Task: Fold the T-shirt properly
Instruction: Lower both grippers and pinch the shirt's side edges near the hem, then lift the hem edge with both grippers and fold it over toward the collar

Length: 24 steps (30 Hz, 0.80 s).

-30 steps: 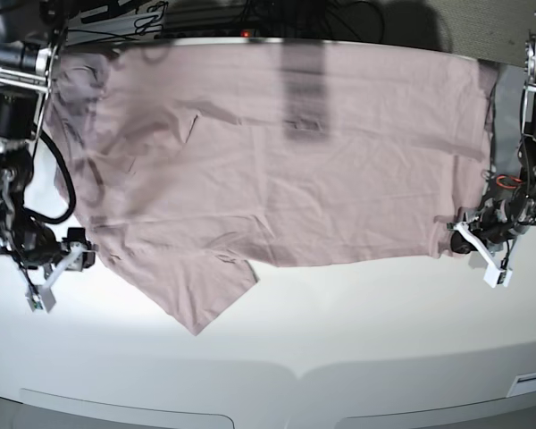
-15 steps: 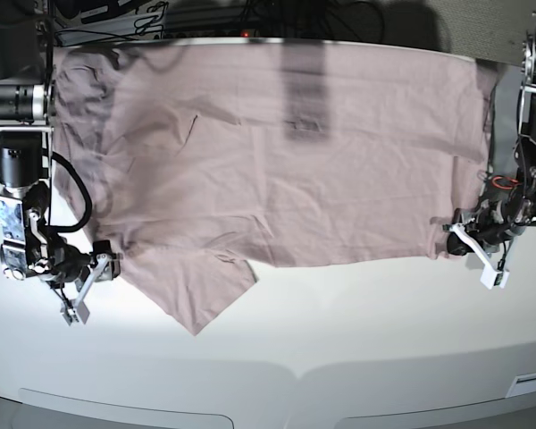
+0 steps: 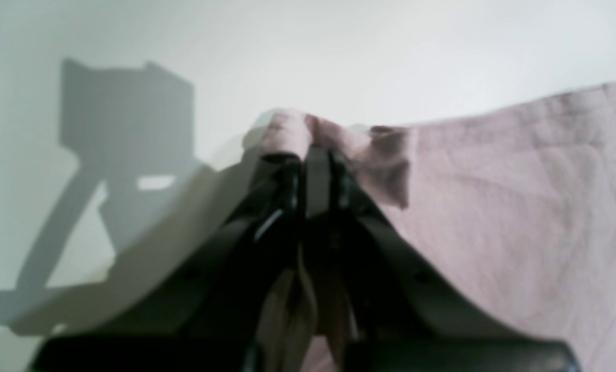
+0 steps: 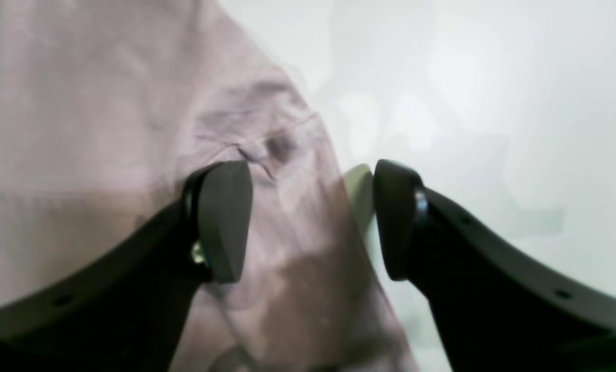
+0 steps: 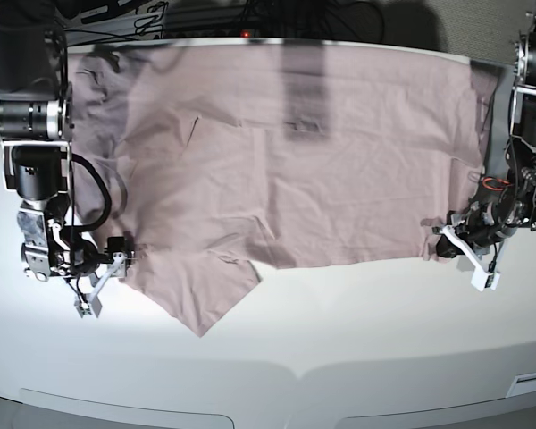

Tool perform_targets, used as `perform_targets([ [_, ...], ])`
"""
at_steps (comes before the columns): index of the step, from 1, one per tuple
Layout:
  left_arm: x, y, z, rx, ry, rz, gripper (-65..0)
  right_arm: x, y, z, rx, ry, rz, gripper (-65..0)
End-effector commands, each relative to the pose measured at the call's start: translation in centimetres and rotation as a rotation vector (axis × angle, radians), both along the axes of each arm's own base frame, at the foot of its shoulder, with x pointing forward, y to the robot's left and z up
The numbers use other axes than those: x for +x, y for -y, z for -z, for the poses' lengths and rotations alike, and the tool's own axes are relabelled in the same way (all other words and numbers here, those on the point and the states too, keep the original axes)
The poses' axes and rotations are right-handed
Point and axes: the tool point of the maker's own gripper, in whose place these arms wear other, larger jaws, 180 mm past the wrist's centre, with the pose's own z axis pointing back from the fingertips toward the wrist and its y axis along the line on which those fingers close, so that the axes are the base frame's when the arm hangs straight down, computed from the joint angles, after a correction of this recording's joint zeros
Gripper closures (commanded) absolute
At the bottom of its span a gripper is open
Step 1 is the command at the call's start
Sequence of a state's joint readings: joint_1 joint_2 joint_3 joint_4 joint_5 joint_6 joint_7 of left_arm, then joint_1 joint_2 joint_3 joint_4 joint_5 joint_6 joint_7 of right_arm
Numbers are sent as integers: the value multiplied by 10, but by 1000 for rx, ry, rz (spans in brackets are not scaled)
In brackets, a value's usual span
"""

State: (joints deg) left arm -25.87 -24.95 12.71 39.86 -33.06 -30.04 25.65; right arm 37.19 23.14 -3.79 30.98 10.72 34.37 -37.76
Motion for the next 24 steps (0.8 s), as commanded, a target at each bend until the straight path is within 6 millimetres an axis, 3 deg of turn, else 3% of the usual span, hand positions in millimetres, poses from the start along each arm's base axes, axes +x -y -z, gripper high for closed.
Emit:
perform_targets([
  [1, 2, -6, -4, 28, -11, 12, 0, 3, -3, -8, 18, -8, -16, -342],
  [5, 2, -8, -4, 31, -11, 11, 0, -6, 4, -6, 13, -56, -9, -286],
  [10, 1, -12, -1, 81, -14, 33, 0, -12, 31, -11, -25, -68, 20, 0],
  [16, 4, -13, -4, 89, 15, 33, 0, -16, 61, -23, -31, -50, 72, 0],
  [24, 10, -13, -8, 98, 45, 35, 0, -8, 69, -34, 10, 17, 107, 0],
])
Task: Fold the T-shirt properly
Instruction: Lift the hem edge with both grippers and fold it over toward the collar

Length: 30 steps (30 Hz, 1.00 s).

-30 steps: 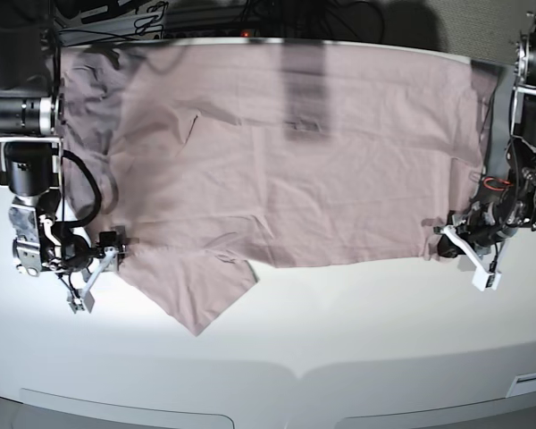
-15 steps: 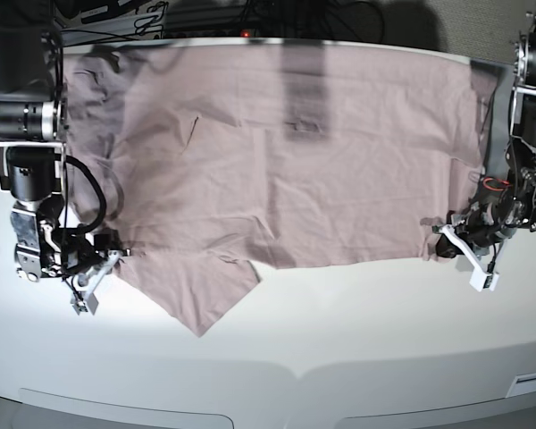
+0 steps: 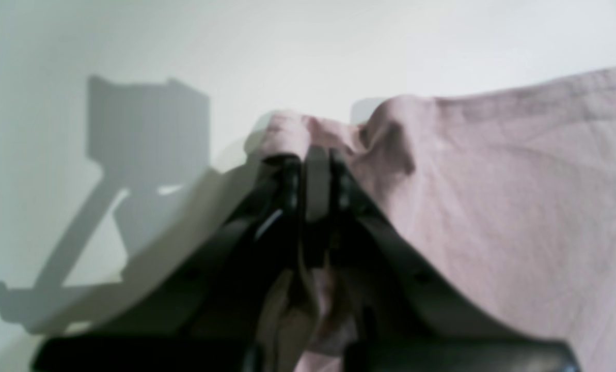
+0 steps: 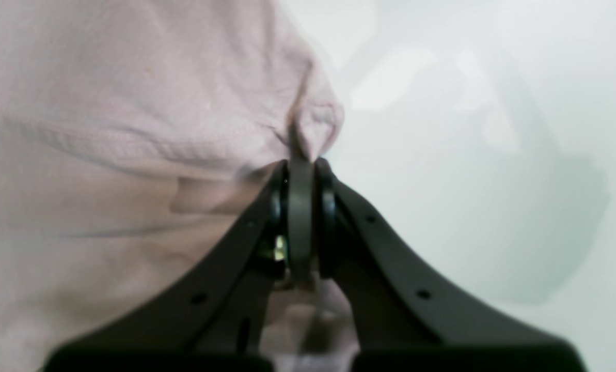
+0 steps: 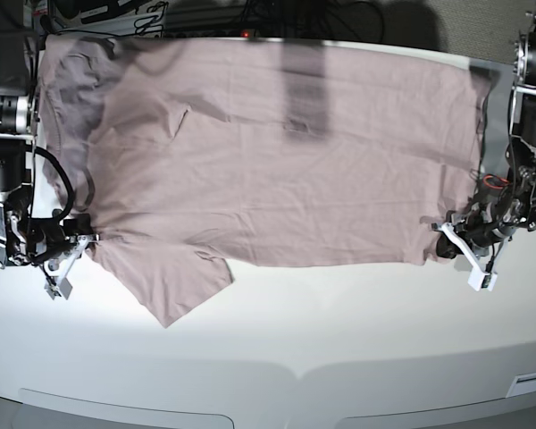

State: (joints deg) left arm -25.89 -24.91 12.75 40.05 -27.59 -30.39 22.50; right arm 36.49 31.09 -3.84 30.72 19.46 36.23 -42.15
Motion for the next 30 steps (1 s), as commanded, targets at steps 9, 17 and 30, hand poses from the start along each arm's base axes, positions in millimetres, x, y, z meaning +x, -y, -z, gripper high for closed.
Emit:
perform_targets([
  [9, 47, 2, -43, 48, 126, 20, 0, 42, 8, -42, -10, 145, 18, 0],
  [17, 76, -1, -78, 92, 186, 36, 0, 76, 11, -86, -35, 228, 5, 0],
  [30, 77, 2, -85, -12, 182, -10, 0, 84, 9, -118, -70, 257, -77, 0],
])
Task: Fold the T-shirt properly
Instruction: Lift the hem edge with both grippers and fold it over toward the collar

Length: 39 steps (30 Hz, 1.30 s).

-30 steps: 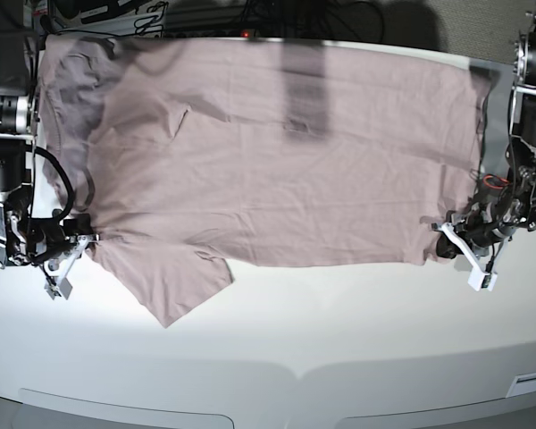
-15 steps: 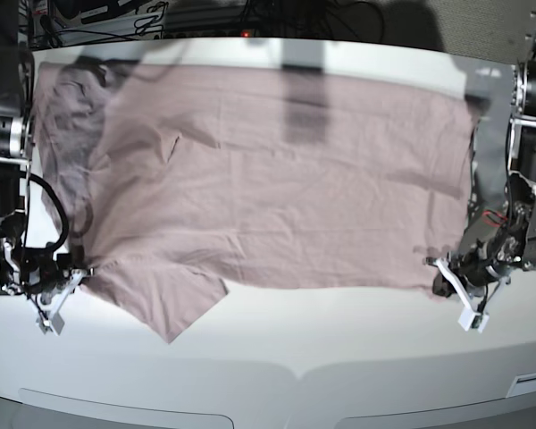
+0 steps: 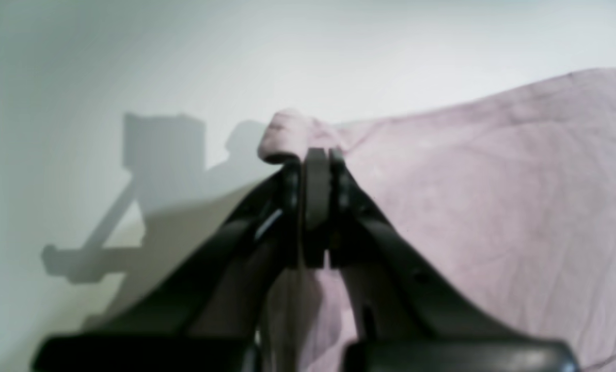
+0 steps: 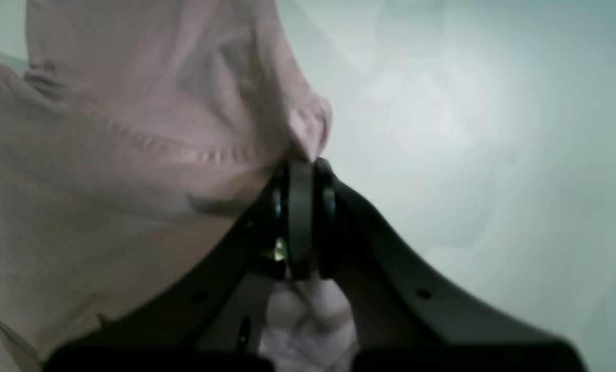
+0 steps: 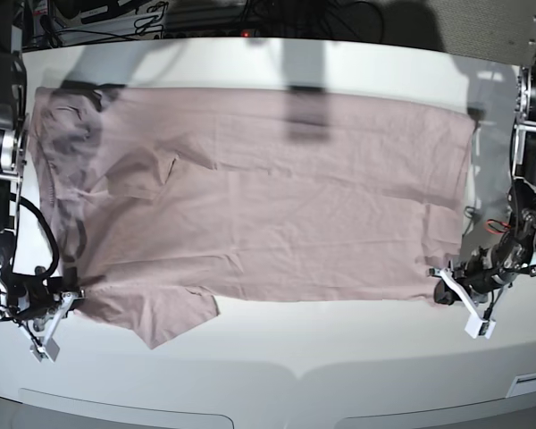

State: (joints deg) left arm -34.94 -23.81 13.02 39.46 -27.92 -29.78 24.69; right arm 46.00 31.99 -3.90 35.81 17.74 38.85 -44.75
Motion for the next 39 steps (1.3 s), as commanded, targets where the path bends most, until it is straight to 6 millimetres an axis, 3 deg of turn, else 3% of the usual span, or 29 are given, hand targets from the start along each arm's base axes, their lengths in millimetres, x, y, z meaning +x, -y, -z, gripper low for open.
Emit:
perform_targets([
  [1, 15, -8, -24, -2, 57, -11, 0, 16, 6, -30, -9, 81, -2, 0],
  [10, 6, -2, -19, 15, 49, 15, 0, 11, -14, -27, -19, 153, -86, 0],
  [15, 3, -12, -22, 169, 95, -37, 0, -3, -31, -20, -50, 186, -143, 0],
  [21, -14, -9, -40, 241, 151, -2, 0, -11, -17, -44, -48, 284, -69, 0],
  [28, -38, -28, -64, 338, 203, -15, 0, -46, 5, -67, -65, 372, -37, 0],
  [31, -49, -27, -73, 331, 227, -22, 0, -61, -2, -70, -46, 383, -49, 0],
  [39, -87, -15, -70, 361, 220, 21, 0, -95, -29, -70, -115, 374, -153, 0],
])
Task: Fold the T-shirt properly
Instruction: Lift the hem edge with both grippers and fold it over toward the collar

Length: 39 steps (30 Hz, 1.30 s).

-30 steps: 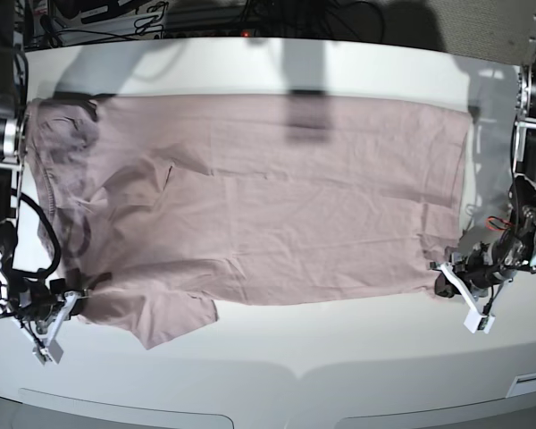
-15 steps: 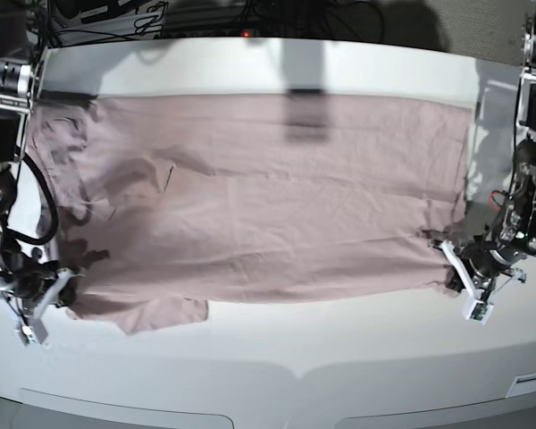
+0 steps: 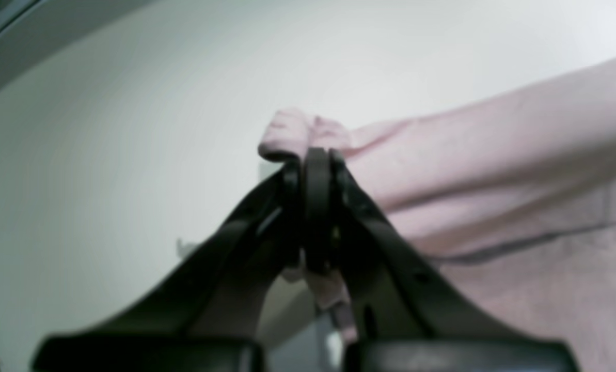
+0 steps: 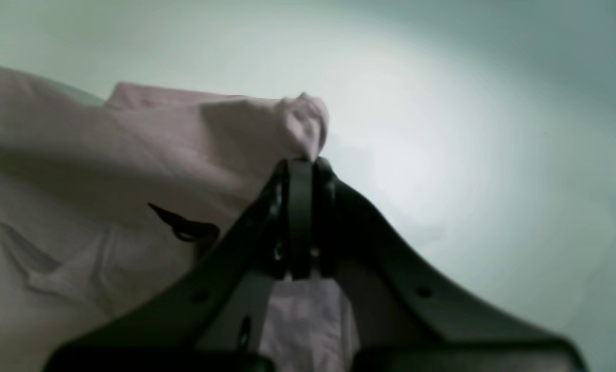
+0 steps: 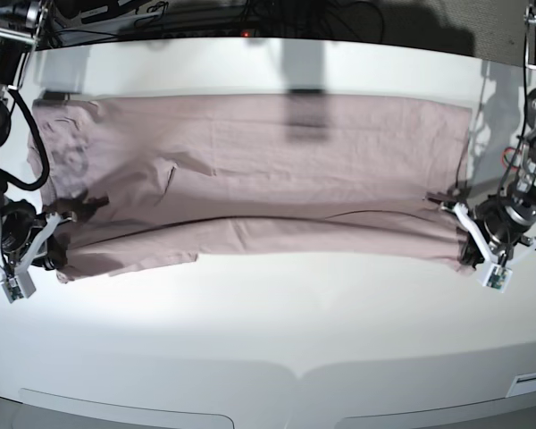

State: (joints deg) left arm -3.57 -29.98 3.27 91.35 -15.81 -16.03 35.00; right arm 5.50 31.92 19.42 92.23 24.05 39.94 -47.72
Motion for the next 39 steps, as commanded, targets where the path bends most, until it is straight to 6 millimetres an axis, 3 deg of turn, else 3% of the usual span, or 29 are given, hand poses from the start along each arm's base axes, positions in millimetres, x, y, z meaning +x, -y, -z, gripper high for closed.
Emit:
perform_targets([
  [1, 8, -8, -21, 27, 62, -6, 0, 5, 1, -21, -23, 55, -17, 0],
  [5, -5, -8, -26, 38, 61, -9, 0, -10, -6, -19, -54, 41, -41, 0],
  [10, -25, -16, -30, 48, 47, -32, 0, -30, 3, -12, -70, 8, -10, 0],
  [19, -61, -10, -11, 50, -16, -13, 0, -69, 14, -2, -107, -41, 18, 0],
  [24, -67, -12, -4, 62, -59, -22, 0, -90, 6, 4, -137, -84, -13, 0],
  [32, -70, -14, 0, 71, -84, -28, 0, -124, 7, 30, -152, -207, -19, 0],
  [39, -66, -7, -21, 73, -30, -28, 0, -115, 14, 11, -124, -94, 29, 0],
])
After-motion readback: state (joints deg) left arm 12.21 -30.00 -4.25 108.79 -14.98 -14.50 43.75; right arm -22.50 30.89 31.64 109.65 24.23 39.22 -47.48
